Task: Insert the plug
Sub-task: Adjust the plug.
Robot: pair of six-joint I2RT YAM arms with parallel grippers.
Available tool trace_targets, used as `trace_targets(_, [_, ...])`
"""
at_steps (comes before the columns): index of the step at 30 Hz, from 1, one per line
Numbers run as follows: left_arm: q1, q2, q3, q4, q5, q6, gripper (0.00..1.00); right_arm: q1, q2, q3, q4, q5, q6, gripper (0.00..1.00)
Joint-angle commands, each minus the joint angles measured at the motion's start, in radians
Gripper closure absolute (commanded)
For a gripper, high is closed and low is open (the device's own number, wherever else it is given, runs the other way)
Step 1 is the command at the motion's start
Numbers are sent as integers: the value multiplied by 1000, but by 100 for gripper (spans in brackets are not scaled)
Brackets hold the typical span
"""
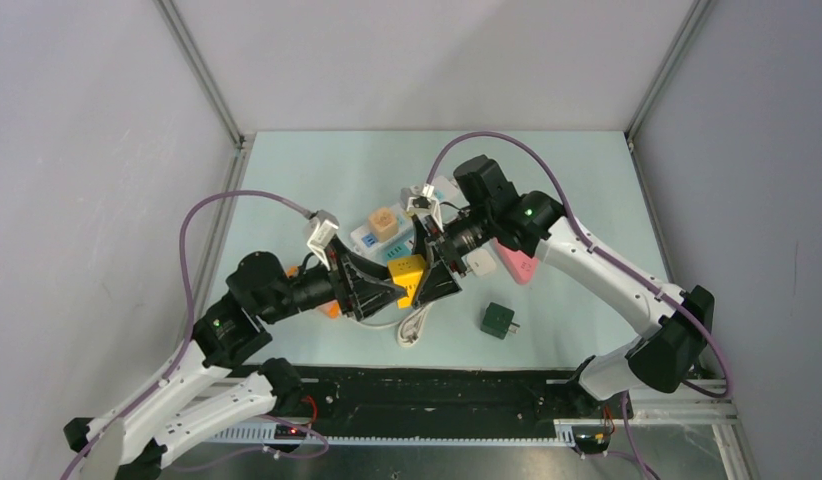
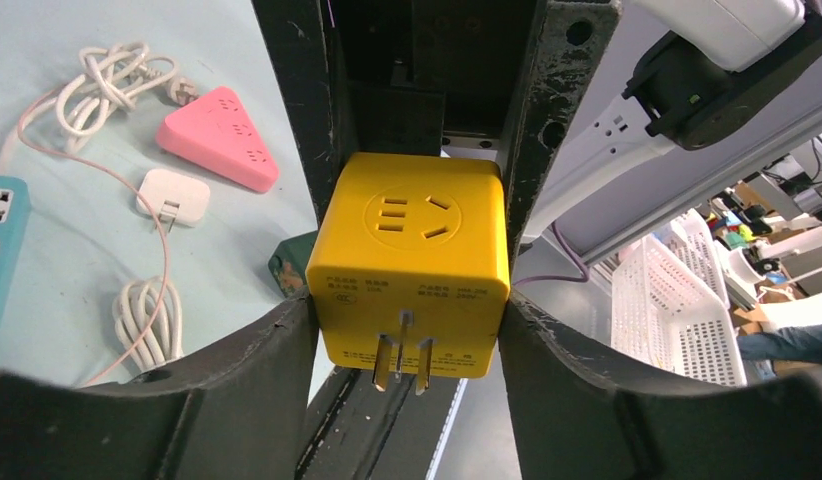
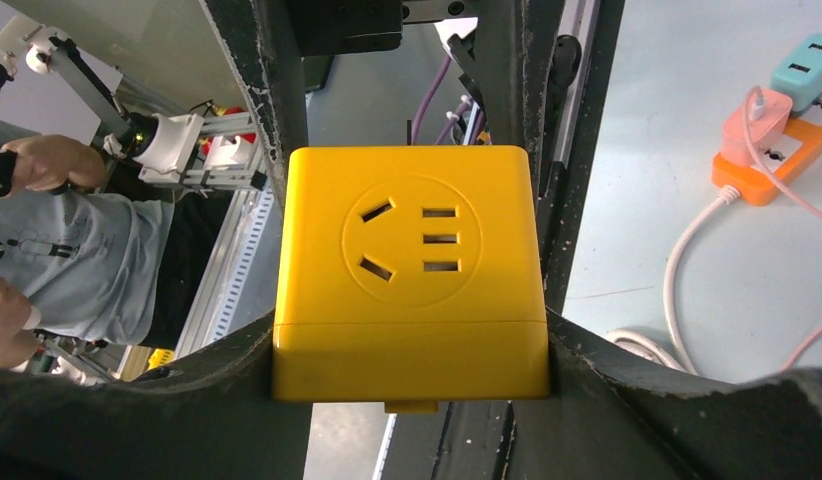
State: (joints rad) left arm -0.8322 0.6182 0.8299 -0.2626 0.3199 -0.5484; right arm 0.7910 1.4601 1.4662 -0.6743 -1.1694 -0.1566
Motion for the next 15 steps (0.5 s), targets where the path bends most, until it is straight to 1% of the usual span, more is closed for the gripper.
trace_targets(1, [12,2,-7,70,52,-32,39,8,0,41,-37,-68,-78,100])
trace_targets(3, [17,9,-11,79,54,-37,40,12,15,61,-100,-81,-134,100])
trace_targets(5, [26,20,-13,84,63,-47,38,19,28,73,-128,-65,-154,100])
trace_targets(6, [28,26,-13,90,68,-55,34,20,33,76,-133,-55,-155,100])
trace_targets(8, [32,38,-14,99,80,-62,28,20,47,89,-154,-46,-166,100])
trace_targets(11, [36,52,-25,113,92,-68,28,19,62,97,-163,-30,-167,100])
trace_targets(13, [38,53,-33,123,98,-71,37,15,68,97,-162,-21,-162,100])
trace_targets(14, [39,54,-35,129,103,-71,52,10,71,98,-162,-19,-162,100])
trace_targets(15, [39,53,-41,131,104,-71,60,7,73,97,-161,-20,-156,100])
